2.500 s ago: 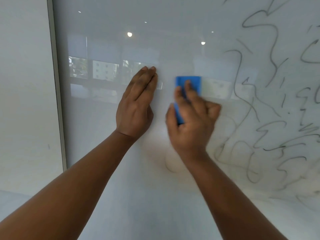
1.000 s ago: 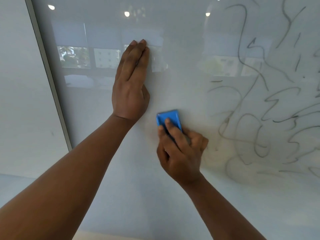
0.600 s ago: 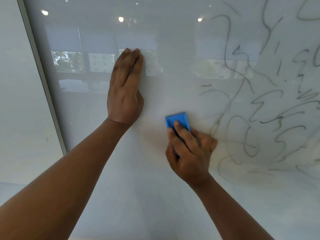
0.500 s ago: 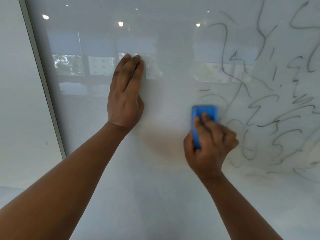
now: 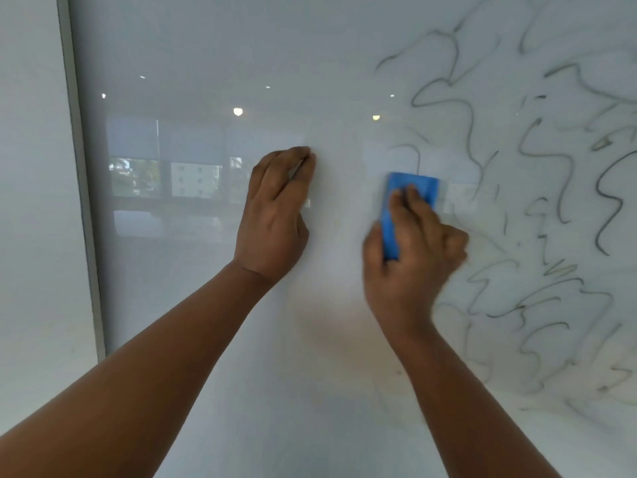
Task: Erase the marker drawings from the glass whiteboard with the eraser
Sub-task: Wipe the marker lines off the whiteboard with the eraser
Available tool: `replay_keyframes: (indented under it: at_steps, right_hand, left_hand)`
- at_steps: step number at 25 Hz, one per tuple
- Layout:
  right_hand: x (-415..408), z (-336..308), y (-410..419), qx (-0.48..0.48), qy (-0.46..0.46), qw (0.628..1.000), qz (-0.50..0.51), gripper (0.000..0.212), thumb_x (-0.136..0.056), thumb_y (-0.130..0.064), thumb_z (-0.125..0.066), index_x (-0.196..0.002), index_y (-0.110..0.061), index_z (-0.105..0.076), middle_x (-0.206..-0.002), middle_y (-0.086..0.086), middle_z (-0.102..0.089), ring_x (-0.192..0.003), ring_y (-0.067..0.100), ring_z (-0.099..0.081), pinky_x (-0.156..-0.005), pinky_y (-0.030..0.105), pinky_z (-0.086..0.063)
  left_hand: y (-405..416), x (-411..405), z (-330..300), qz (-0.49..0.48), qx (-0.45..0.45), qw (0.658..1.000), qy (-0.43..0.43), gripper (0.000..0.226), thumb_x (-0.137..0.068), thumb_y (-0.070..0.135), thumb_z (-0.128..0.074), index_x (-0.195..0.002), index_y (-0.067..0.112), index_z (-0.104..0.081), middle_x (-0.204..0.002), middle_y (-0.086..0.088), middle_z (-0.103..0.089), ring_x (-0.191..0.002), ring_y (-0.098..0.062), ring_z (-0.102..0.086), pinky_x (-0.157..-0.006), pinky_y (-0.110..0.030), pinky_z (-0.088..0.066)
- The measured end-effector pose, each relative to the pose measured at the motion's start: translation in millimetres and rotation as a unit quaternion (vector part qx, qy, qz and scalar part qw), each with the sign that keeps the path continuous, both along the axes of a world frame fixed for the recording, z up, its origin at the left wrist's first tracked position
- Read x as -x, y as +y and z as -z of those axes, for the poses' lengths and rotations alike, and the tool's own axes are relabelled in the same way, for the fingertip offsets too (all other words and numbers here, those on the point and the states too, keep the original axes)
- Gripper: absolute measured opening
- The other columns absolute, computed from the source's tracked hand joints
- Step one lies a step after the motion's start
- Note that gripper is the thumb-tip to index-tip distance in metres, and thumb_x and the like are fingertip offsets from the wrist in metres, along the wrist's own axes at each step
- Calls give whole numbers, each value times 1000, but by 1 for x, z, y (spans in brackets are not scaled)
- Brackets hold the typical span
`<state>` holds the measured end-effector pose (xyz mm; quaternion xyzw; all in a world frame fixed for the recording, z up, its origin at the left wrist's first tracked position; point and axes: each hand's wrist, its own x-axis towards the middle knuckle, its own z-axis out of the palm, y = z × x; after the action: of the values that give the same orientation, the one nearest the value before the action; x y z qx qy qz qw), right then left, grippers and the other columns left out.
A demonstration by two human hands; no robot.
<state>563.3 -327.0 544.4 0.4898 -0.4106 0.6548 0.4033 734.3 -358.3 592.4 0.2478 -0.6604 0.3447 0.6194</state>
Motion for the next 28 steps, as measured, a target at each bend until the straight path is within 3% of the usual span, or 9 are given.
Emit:
replay_keyframes:
  at_steps: [3,5,8,9,13,17,22,26,28]
  right_hand:
    - [-4,11,3,-2,122,993,-7,35,-91,-24,-69,-126,-20,-71,-137,-1,-66,-89,33,-61,-79,41,-44]
    - [23,10,11,3,132,991,-5,35,-91,-24,-68,-125,-18,-72,-135,0,-67,-89,34,-64,-80,39,-42]
    - [30,-43,3,-8,15,999,-35,40,-93,-24,-66,-132,-14,-66,-140,5,-64,-94,30,-63,-88,26,-30]
    - [18,-57,1,-19,17,999,-44,42,-93,-26,-65,-134,-15,-64,-142,5,-62,-98,28,-62,-89,23,-30]
    - [18,-35,5,-25,191,981,-31,39,-91,-22,-66,-130,-18,-68,-145,3,-60,-99,21,-58,-86,32,-42]
    - [33,-92,7,-11,28,999,-23,40,-92,-26,-66,-132,-21,-66,-145,12,-55,-100,33,-57,-85,30,-38]
    - [8,-70,5,-31,224,974,1,38,-95,-21,-64,-132,-24,-67,-141,2,-62,-98,29,-58,-79,43,-51]
    - [33,-131,8,-13,63,998,13,39,-95,-24,-64,-134,-24,-65,-145,3,-59,-100,34,-59,-84,41,-51]
    - [11,-155,5,-13,67,997,23,40,-97,-27,-62,-137,-26,-63,-147,1,-58,-101,33,-57,-82,38,-50]
  left_hand:
    - [1,12,-32,28,1,999,21,52,-83,-18,-38,-127,-7,-62,-129,-22,-60,-124,-34,-50,-115,-22,-33]
    - [1,16,-46,33,2,999,30,53,-80,-21,-40,-125,-7,-63,-126,-22,-61,-123,-30,-48,-113,-14,-28]
    - [-1,19,-46,12,10,999,44,56,-77,-24,-41,-125,-5,-64,-125,-21,-61,-122,-33,-50,-110,-23,-36]
    - [-2,19,-44,11,15,999,44,55,-78,-23,-42,-126,-5,-63,-126,-21,-61,-122,-34,-50,-110,-28,-40]
    - [-7,15,-43,12,41,998,40,51,-81,-20,-42,-126,-8,-62,-128,-23,-60,-124,-36,-52,-109,-43,-44]
    - [-8,18,-43,-12,45,997,53,52,-81,-17,-40,-126,-7,-62,-132,-21,-61,-131,-38,-49,-113,-44,-41]
    - [-7,14,-43,-39,37,997,61,48,-85,-14,-47,-131,-7,-59,-139,-21,-57,-137,-38,-46,-115,-45,-39]
    - [-6,18,-41,-45,27,996,68,51,-87,-6,-39,-135,-4,-57,-141,-18,-56,-139,-34,-45,-115,-42,-37]
    - [-7,17,-42,-48,30,996,70,51,-89,-2,-35,-136,-3,-56,-142,-17,-56,-139,-33,-45,-115,-42,-37]
